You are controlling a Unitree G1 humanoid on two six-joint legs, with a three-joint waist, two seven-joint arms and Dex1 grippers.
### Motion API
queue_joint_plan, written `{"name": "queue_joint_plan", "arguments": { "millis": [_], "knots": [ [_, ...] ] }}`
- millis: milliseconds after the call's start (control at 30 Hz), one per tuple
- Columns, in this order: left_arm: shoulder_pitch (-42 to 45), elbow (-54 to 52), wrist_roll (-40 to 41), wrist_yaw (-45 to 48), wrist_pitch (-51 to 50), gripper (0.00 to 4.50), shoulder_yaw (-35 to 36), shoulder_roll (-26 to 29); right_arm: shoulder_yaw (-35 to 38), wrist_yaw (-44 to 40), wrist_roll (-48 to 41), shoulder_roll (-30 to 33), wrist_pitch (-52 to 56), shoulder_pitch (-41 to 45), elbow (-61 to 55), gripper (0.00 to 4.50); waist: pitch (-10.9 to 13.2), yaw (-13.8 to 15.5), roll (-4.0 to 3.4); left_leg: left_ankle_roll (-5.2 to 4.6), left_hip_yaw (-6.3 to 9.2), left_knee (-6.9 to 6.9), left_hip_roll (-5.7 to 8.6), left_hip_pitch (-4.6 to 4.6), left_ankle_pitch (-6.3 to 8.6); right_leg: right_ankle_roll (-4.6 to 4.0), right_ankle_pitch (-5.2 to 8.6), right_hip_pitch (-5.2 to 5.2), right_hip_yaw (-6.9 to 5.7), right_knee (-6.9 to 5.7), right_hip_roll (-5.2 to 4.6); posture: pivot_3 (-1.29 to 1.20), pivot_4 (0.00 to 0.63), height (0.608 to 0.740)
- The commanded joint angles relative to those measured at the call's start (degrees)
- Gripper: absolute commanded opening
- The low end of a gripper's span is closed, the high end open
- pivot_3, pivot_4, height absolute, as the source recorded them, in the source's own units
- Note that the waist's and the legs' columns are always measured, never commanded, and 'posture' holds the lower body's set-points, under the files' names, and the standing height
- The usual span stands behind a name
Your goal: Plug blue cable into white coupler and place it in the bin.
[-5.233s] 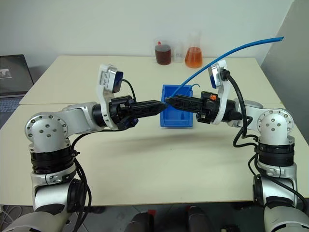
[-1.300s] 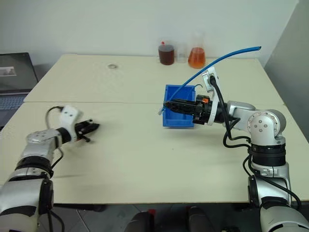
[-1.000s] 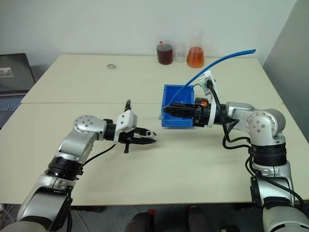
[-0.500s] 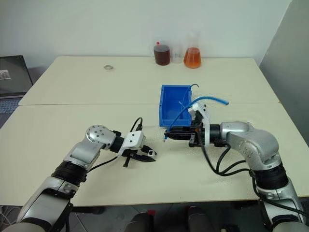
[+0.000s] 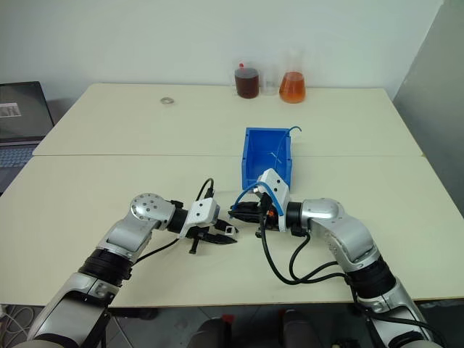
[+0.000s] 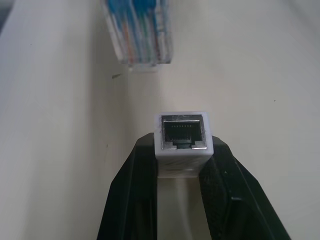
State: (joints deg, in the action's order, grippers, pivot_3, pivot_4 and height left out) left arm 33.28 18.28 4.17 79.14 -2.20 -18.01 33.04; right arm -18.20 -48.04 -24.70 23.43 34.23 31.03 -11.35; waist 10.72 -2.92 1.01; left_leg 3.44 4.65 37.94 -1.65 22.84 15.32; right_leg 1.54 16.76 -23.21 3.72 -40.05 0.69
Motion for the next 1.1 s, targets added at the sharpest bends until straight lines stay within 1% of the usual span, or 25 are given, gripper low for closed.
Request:
{"name": "queue_joint_plan", "arguments": {
  "millis": [33,333,633,1100],
  "knots": [
    [-1.11,-1.48,0.17,-0.23,-0.98,0.78,-0.12,0.06,-0.96,-2.30,1.38,-0.28,-2.17,1.22,-0.45,0.07,0.00,0.00,0.00,0.00,0.00,0.00,0.00,0.00,0.00,0.00,0.00,0.00,0.00,0.00,0.00,0.00,0.150,0.740],
    [-1.57,-2.49,0.43,0.03,-1.65,0.78,0.08,0.43,-2.37,-3.94,3.11,-0.45,-2.62,-0.11,-0.83,0.07,0.00,-0.02,0.00,0.00,0.01,0.00,0.00,-0.01,0.00,0.00,0.00,0.00,-0.01,-0.01,0.00,0.00,0.150,0.740],
    [-0.94,-1.99,0.46,-0.11,-1.70,0.78,0.06,-0.08,-3.93,-4.39,6.43,-2.65,-5.64,0.59,3.82,0.07,0.00,-0.07,0.00,0.00,0.00,0.01,0.00,-0.01,0.00,0.00,0.00,0.00,0.00,-0.01,0.00,0.00,0.150,0.740],
    [-1.15,-2.33,0.74,-0.12,-2.29,0.78,0.18,-0.01,-4.64,-7.47,10.01,-1.16,-9.46,0.81,5.55,0.07,0.00,-0.06,0.00,0.00,0.01,0.01,0.00,-0.02,0.00,0.00,0.00,0.00,0.00,-0.02,0.00,0.00,0.150,0.740]
  ]
}}
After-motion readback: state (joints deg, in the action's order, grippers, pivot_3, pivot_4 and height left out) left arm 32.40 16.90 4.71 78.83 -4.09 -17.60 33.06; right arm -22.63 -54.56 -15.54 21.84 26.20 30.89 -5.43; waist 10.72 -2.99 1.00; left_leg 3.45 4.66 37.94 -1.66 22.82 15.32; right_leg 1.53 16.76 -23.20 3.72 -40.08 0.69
